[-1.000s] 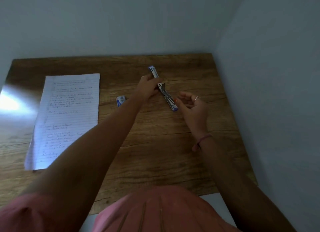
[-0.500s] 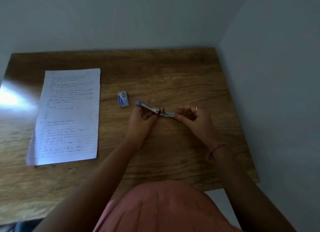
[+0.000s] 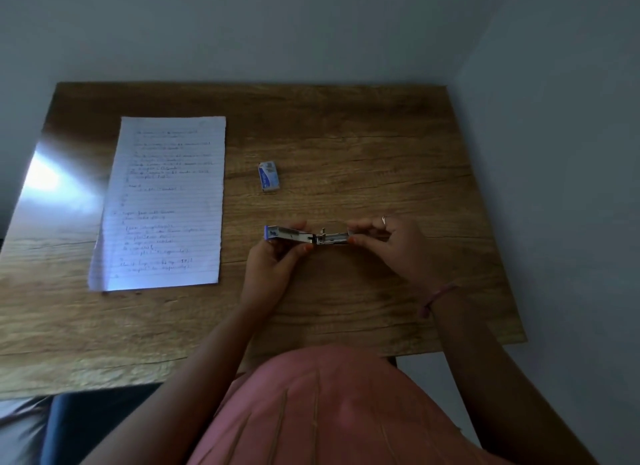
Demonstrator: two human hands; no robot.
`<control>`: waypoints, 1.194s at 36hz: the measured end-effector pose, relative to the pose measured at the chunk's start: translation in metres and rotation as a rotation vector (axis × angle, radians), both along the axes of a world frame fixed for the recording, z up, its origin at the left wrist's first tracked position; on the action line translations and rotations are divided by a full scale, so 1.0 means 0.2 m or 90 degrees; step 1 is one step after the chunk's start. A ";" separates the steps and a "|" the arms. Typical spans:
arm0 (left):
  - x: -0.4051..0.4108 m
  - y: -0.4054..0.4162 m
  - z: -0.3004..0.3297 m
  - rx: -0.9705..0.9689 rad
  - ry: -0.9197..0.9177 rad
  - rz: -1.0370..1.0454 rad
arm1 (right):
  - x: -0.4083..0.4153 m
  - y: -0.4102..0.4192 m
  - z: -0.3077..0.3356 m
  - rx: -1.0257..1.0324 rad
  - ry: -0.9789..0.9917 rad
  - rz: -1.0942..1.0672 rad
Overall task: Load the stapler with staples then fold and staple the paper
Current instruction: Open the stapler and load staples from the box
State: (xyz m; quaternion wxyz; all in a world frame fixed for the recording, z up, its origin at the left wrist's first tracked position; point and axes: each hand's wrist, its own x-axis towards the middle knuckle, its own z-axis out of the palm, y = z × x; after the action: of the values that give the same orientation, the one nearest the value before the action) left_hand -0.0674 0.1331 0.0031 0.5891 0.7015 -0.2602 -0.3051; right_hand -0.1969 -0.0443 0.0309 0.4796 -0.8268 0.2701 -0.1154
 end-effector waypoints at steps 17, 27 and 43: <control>0.05 0.00 -0.02 -0.039 0.069 -0.041 | 0.10 0.08 0.08 -0.040 0.154 0.050; 0.05 0.01 -0.01 -0.049 0.086 -0.048 | 0.13 0.08 0.11 -0.065 0.243 0.031; 0.05 0.03 -0.01 -0.030 0.080 -0.067 | 0.13 0.12 0.12 -0.145 0.280 0.016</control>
State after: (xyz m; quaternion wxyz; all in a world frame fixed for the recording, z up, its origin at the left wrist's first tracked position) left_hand -0.0566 0.1383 0.0007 0.6035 0.6524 -0.2667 -0.3729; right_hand -0.1716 -0.0201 0.0551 0.3147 -0.8840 0.3429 0.0437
